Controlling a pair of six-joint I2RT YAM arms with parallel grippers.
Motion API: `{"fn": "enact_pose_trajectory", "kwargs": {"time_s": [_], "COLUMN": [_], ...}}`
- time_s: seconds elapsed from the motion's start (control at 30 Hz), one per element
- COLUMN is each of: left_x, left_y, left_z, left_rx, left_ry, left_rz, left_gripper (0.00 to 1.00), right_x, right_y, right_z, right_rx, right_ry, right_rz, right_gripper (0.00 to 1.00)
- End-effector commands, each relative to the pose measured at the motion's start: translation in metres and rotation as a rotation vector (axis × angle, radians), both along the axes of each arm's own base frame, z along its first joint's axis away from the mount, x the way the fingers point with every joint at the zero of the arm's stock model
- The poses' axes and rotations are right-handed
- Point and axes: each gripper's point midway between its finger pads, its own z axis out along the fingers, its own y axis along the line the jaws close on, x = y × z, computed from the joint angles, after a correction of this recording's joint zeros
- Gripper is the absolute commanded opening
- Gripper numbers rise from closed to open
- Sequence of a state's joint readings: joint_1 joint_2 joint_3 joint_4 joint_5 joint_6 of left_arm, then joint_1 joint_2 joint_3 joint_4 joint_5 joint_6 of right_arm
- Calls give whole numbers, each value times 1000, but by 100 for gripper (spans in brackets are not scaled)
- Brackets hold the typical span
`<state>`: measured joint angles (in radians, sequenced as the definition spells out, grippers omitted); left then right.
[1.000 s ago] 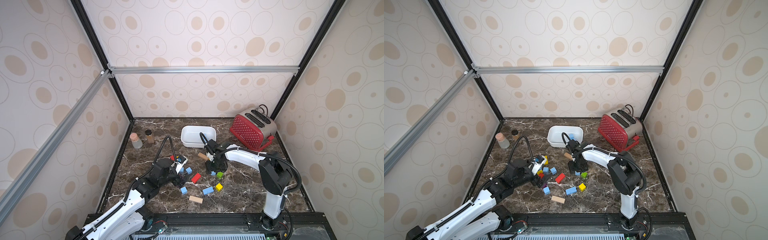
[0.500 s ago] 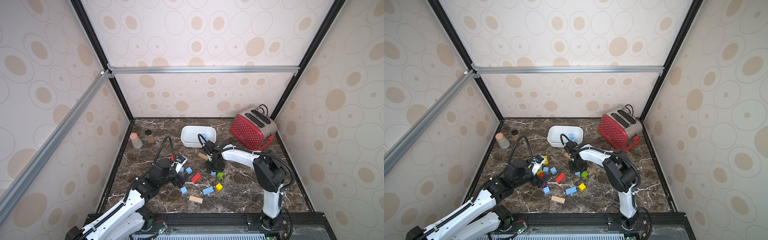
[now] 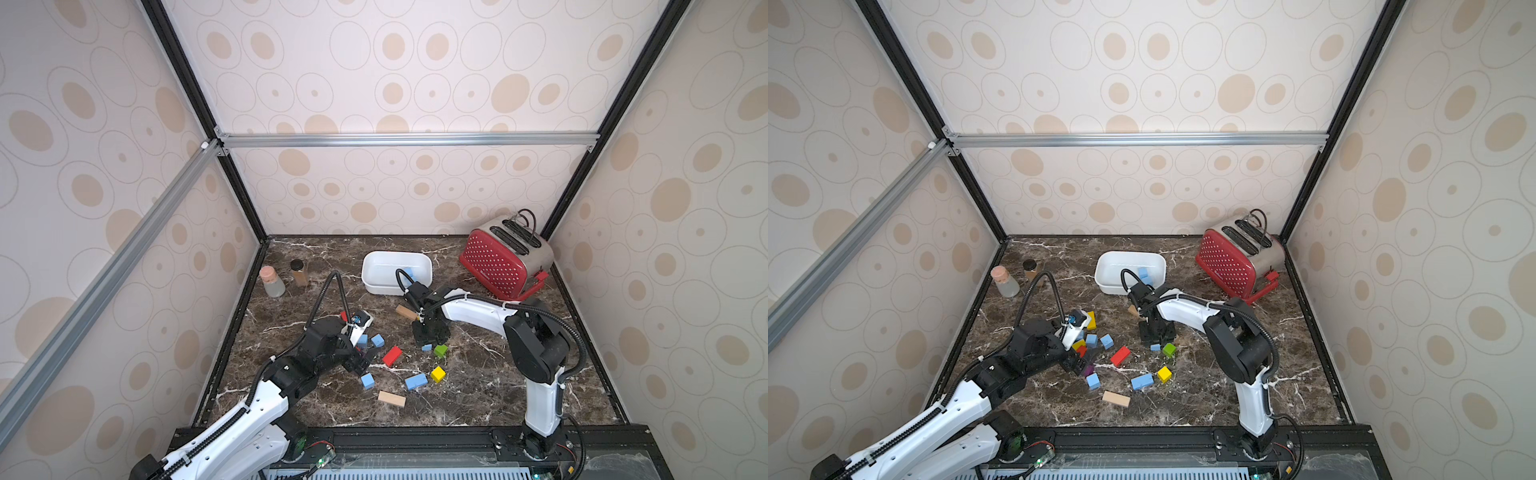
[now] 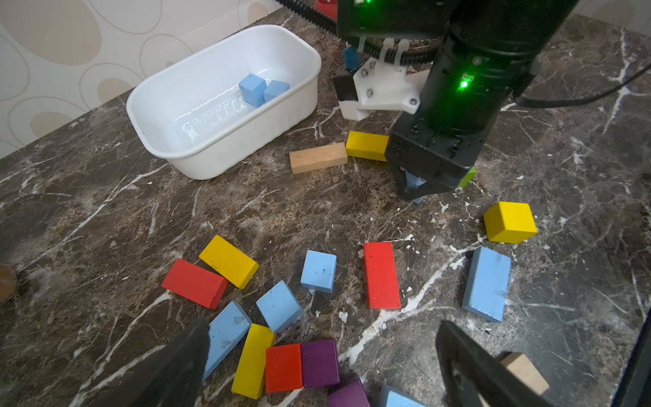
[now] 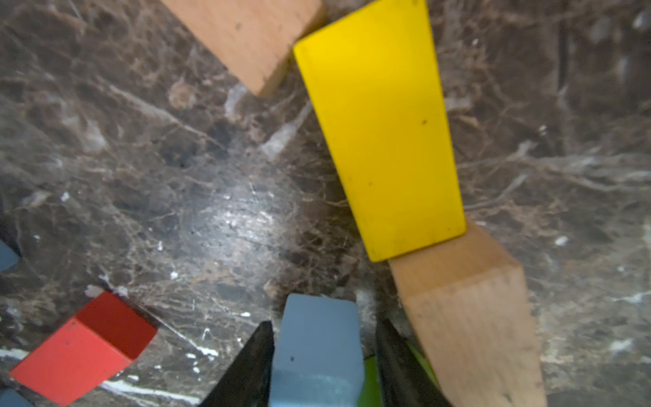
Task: Pick out the blue building blocks
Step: Pick up the building block from the center of the board.
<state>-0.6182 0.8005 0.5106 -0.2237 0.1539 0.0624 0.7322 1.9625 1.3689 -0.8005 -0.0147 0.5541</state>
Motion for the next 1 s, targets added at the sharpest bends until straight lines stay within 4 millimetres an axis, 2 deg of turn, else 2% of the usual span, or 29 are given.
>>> {"fn": "enact_pose_trajectory", "kwargs": {"time_s": [0.0,0.1,0.4,0.57,0.8,0.97], "left_x": [1,2,3,4,5,4], "left_y": [-2,-2,-2,-1,-1,0], "left_z": [5,6,10,12,15,18], "left_rx": [-10,-4,-4,-2,-9,-12], "left_ry": [-8,-12,-22,-27,-31,-31], "left_rz": [3,5,6,9,14,21], "left_gripper": [99,99,99,99,99,99], "right_x": [-10,-12,-12,-9,-8,-6], "right_y": [-2,-1,-5,-3,-1,2], "right_z": [-4,-3,-2,-1,6,13], "right_rx": [-19,-5,-23,-16,3,38], "right_ry": [22,24,14,8,-16,-42], "right_rz": [-17,-27,-36,-34,-29,-18], "right_gripper": [47,45,48,39,33,21]}}
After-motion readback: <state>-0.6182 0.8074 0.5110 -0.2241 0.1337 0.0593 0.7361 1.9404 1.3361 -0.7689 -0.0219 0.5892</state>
